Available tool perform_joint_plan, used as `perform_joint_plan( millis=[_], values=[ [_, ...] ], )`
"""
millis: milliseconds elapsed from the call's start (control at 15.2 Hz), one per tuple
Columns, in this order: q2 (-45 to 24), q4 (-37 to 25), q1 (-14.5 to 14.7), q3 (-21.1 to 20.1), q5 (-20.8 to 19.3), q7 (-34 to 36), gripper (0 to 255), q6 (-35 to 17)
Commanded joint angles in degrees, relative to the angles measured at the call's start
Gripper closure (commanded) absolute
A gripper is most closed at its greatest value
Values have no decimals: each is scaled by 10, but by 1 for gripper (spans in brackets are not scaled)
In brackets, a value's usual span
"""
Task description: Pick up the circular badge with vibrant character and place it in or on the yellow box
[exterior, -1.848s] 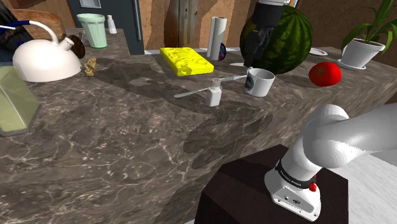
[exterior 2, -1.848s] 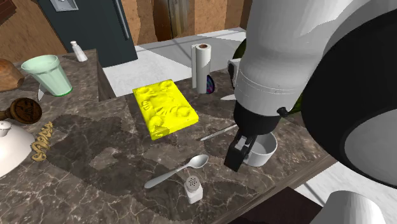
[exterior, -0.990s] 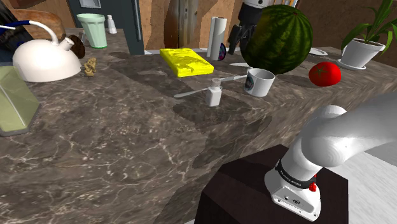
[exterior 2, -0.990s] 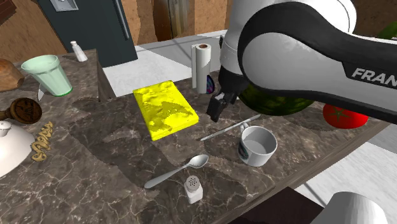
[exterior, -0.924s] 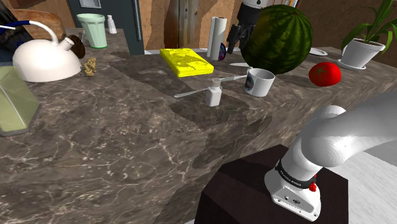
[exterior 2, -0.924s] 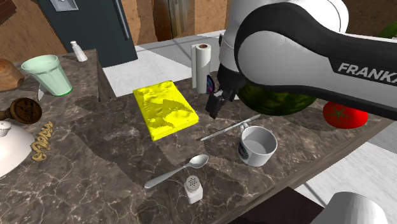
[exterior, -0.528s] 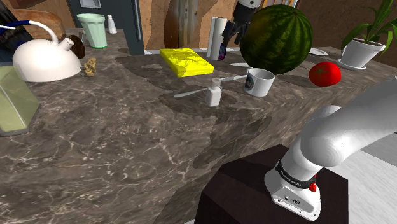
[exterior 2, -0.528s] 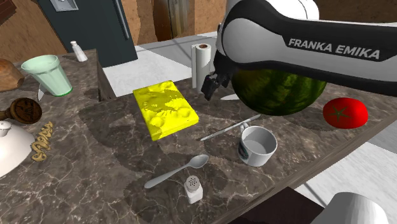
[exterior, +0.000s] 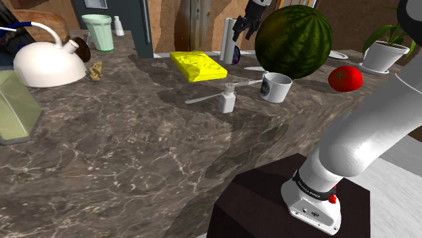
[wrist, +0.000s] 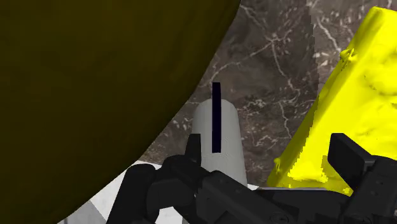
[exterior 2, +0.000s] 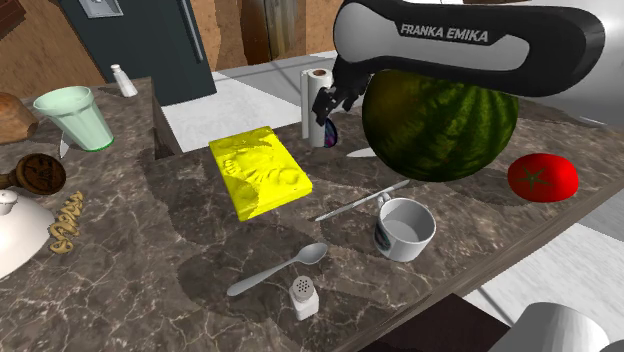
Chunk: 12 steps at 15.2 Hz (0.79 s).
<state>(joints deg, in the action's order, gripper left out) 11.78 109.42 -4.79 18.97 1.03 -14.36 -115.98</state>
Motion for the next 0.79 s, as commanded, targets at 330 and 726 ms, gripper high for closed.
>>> perform_joint_plan(
  millis=[330, 726],
  values=[
    [-70, -46, -8, 26, 41, -34, 0, -40],
    [-86, -30, -7, 27, 49, -39, 0, -71]
  ],
)
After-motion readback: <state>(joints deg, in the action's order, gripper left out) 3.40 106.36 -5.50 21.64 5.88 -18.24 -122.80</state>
